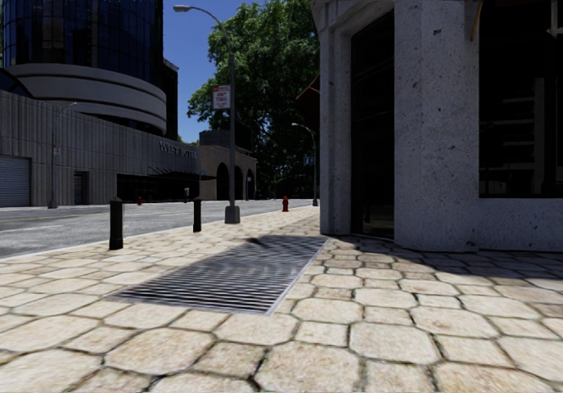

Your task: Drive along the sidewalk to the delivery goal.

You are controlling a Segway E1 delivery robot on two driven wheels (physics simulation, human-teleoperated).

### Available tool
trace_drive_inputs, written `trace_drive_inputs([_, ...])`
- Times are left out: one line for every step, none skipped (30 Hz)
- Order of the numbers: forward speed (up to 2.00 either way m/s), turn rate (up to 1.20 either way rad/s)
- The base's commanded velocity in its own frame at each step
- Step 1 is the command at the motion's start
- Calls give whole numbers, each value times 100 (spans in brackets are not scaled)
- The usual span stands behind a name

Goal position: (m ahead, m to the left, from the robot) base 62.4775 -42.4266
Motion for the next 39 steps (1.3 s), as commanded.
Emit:
trace_drive_inputs([199,0])
trace_drive_inputs([199,0])
trace_drive_inputs([199,0])
trace_drive_inputs([199,0])
trace_drive_inputs([199,0])
trace_drive_inputs([199,0])
trace_drive_inputs([199,0])
trace_drive_inputs([199,0])
trace_drive_inputs([199,0])
trace_drive_inputs([199,0])
trace_drive_inputs([199,0])
trace_drive_inputs([199,0])
trace_drive_inputs([199,0])
trace_drive_inputs([199,0])
trace_drive_inputs([199,0])
trace_drive_inputs([199,0])
trace_drive_inputs([199,0])
trace_drive_inputs([199,0])
trace_drive_inputs([199,0])
trace_drive_inputs([199,0])
trace_drive_inputs([199,0])
trace_drive_inputs([199,0])
trace_drive_inputs([199,0])
trace_drive_inputs([199,0])
trace_drive_inputs([199,0])
trace_drive_inputs([199,0])
trace_drive_inputs([199,0])
trace_drive_inputs([199,0])
trace_drive_inputs([199,0])
trace_drive_inputs([199,0])
trace_drive_inputs([199,0])
trace_drive_inputs([199,0])
trace_drive_inputs([199,0])
trace_drive_inputs([199,0])
trace_drive_inputs([199,0])
trace_drive_inputs([199,0])
trace_drive_inputs([199,0])
trace_drive_inputs([199,0])
trace_drive_inputs([199,0])
